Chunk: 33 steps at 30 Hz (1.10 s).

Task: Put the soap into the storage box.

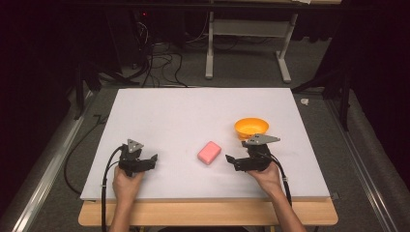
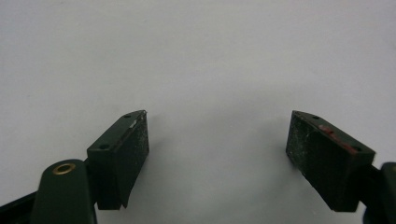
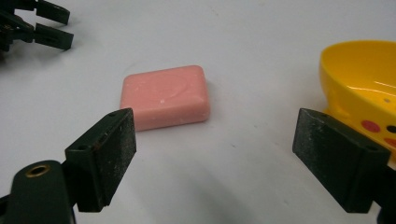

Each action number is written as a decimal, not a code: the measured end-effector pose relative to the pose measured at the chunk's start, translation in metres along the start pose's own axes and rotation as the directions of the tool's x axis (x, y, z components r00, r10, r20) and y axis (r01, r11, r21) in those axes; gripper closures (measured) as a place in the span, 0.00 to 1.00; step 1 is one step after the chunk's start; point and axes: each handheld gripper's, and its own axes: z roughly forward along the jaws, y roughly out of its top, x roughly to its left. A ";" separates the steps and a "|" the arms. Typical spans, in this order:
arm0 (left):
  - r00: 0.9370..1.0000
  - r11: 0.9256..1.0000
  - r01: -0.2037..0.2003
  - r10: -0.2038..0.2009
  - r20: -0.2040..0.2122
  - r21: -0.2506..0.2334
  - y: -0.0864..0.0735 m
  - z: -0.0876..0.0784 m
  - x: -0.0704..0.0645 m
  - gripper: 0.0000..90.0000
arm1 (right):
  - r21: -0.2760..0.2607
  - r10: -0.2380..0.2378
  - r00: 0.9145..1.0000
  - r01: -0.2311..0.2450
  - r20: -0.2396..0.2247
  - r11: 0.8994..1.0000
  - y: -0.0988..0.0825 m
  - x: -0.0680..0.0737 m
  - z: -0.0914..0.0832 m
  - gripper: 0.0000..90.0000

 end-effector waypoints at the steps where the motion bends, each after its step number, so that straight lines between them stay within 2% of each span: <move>1: 1.000 1.000 0.000 0.000 0.000 0.000 0.000 0.000 0.000 0.24 | 0.000 0.000 1.000 0.000 0.000 1.000 0.000 0.000 0.000 0.16; 16: 1.000 1.000 0.002 -0.002 0.001 0.000 0.000 0.000 0.000 0.24 | 0.025 -0.020 0.999 0.021 -0.048 0.999 0.009 0.011 0.020 0.16; 21: 1.000 1.000 0.002 -0.002 0.001 0.001 0.000 0.000 0.000 0.24 | 0.034 -0.011 0.998 0.013 -0.060 0.999 0.012 0.014 0.025 0.16; 33: 1.000 1.000 0.002 -0.002 0.002 0.001 0.000 0.000 0.000 0.24 | 0.044 -0.048 0.997 0.051 -0.068 0.998 0.023 0.026 0.043 0.15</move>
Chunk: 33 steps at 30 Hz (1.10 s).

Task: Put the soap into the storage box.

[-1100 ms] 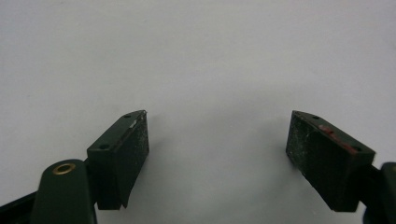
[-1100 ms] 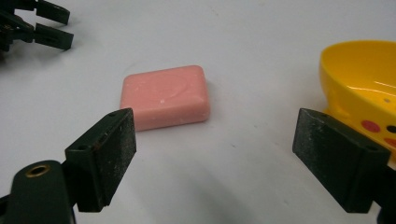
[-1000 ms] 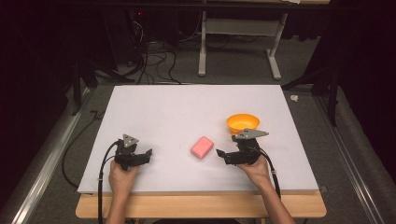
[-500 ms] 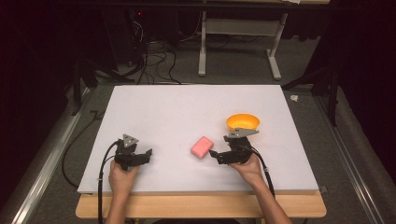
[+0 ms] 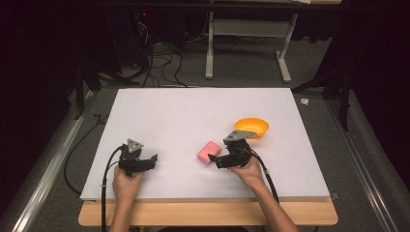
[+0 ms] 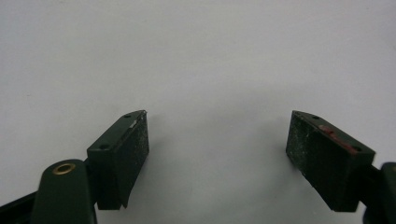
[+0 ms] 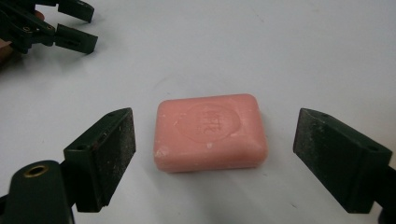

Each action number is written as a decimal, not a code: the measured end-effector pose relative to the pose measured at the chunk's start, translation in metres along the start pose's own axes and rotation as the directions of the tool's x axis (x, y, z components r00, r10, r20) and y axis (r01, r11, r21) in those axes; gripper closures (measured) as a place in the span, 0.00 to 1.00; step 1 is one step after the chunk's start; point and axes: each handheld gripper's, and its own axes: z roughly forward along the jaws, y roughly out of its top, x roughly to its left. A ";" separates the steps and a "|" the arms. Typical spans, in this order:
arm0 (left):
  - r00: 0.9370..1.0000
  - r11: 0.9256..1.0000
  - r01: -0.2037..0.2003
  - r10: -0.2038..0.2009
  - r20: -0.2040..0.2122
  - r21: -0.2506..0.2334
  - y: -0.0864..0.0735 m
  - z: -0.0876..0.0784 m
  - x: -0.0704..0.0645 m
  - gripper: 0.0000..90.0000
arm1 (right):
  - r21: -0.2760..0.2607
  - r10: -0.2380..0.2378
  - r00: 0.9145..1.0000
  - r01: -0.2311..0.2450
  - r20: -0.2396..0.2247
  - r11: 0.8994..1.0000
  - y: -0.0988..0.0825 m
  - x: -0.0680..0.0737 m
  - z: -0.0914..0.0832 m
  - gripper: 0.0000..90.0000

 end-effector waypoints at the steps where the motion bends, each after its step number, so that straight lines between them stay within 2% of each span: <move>1: 1.000 1.000 -0.001 0.001 -0.001 0.000 0.000 0.000 0.000 0.24 | 0.000 -0.003 1.000 0.003 -0.001 1.000 0.000 0.000 0.001 0.15; 15: 1.000 1.000 -0.001 0.001 0.001 0.000 0.000 0.000 0.000 0.24 | 0.034 -0.010 1.000 0.010 -0.004 0.999 0.003 0.006 0.026 0.14; 25: 1.000 1.000 -0.006 0.006 0.000 0.001 0.000 0.000 0.000 0.25 | 0.065 -0.031 0.999 0.030 0.019 0.997 0.007 0.006 0.042 0.14; 33: 1.000 1.000 -0.006 0.006 -0.001 0.001 0.000 0.000 0.000 0.25 | 0.118 -0.046 0.998 0.042 0.031 0.992 0.003 0.005 0.054 0.14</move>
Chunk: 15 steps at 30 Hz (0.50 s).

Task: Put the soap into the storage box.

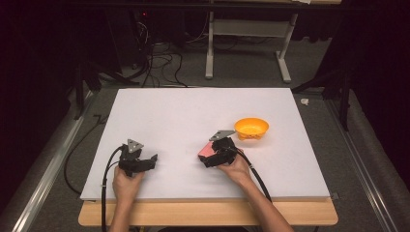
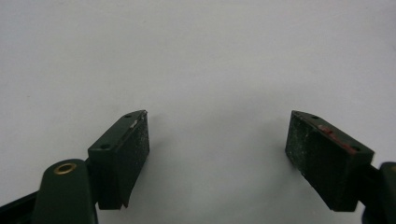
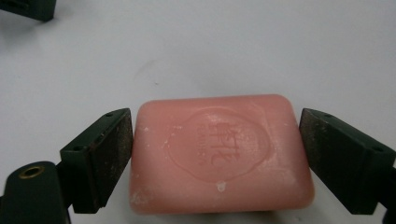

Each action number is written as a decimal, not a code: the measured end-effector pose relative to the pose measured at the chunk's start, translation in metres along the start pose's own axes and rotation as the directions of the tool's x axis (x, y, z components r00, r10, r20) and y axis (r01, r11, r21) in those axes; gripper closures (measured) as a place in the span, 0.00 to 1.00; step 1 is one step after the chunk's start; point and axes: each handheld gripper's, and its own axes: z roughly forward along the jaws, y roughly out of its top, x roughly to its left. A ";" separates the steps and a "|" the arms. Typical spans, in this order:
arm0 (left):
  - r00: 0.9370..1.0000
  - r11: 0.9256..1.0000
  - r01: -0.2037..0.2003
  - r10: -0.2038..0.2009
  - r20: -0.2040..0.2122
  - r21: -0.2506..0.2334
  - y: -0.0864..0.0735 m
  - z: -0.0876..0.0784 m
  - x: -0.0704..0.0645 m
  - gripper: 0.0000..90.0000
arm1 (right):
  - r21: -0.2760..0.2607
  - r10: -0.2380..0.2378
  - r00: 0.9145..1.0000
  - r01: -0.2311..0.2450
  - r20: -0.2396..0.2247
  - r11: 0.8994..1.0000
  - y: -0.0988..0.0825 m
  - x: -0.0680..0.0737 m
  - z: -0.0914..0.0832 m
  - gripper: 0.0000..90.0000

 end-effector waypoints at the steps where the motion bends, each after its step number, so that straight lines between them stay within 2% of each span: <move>1: 1.000 1.000 0.000 0.000 0.000 0.000 0.000 0.000 0.000 0.25 | 0.001 -0.004 1.000 0.004 -0.001 1.000 -0.001 0.000 0.001 0.14; 4: 1.000 1.000 0.001 -0.001 -0.001 -0.001 0.000 0.000 0.000 0.25 | 0.009 0.001 1.000 -0.001 -0.001 1.000 -0.002 0.000 0.003 0.14; 8: 1.000 1.000 0.001 -0.001 -0.001 -0.001 0.000 0.000 0.000 0.25 | 0.019 -0.020 1.000 0.020 0.006 1.000 -0.003 0.001 0.005 0.14; 15: 1.000 1.000 0.002 -0.002 0.000 -0.002 0.000 0.000 0.000 0.25 | 0.036 -0.030 0.999 0.029 0.020 0.999 -0.006 0.003 0.008 0.15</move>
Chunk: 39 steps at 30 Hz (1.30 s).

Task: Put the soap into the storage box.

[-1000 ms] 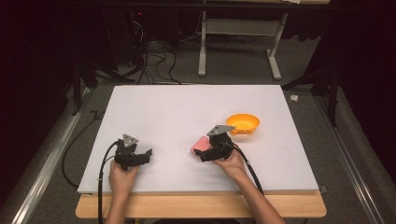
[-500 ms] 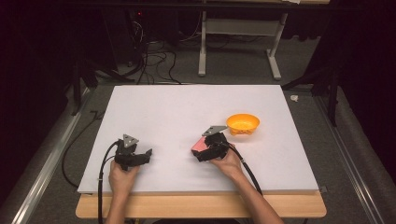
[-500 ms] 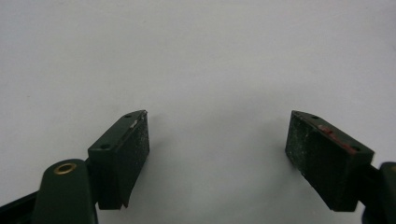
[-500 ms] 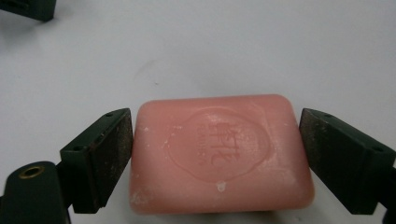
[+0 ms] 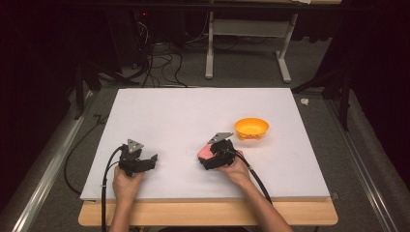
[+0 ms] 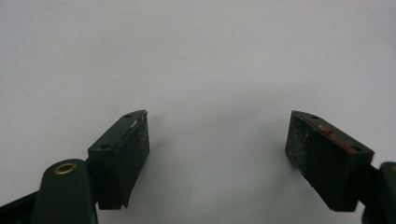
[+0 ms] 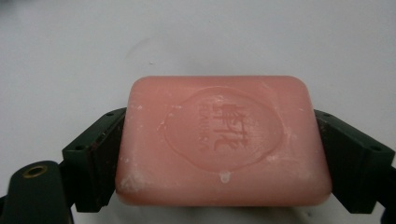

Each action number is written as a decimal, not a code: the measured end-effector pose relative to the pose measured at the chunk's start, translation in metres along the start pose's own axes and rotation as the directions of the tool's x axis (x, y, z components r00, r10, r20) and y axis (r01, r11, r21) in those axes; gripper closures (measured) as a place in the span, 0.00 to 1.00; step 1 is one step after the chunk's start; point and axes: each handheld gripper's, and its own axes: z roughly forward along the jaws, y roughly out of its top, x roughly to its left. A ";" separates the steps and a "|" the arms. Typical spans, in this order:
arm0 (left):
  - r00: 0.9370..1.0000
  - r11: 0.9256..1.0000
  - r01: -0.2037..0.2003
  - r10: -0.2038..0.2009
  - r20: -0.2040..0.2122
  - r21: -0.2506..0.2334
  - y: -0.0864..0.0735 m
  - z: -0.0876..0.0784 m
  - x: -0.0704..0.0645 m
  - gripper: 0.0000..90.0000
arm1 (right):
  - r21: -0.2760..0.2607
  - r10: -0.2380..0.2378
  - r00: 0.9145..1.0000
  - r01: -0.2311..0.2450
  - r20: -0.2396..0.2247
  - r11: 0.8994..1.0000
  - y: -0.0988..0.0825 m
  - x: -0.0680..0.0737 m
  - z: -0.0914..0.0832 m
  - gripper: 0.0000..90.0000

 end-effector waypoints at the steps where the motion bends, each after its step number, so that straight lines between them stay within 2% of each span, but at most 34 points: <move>1: 1.000 1.000 0.003 -0.003 0.002 0.001 0.000 0.000 0.000 0.25 | 0.000 -0.002 1.000 0.002 0.000 1.000 0.000 0.000 0.000 0.15; 4: 1.000 1.000 0.003 -0.003 0.002 0.000 0.000 0.000 0.000 0.25 | -0.002 -0.013 1.000 0.013 0.005 1.000 0.000 0.000 0.000 0.15; 17: 1.000 1.000 0.002 -0.002 0.001 0.001 0.000 0.000 0.000 0.25 | -0.020 0.001 1.000 -0.001 -0.005 1.000 -0.001 0.002 -0.004 0.15; 24: 1.000 1.000 0.002 -0.002 0.001 0.000 0.000 0.000 0.000 0.24 | -0.048 0.031 0.999 -0.032 -0.023 0.998 -0.001 0.001 -0.015 0.15; 39: 1.000 1.000 0.003 -0.003 0.001 0.000 0.000 0.000 0.000 0.24 | -0.076 0.054 0.998 -0.056 -0.022 0.996 -0.009 -0.005 -0.036 0.15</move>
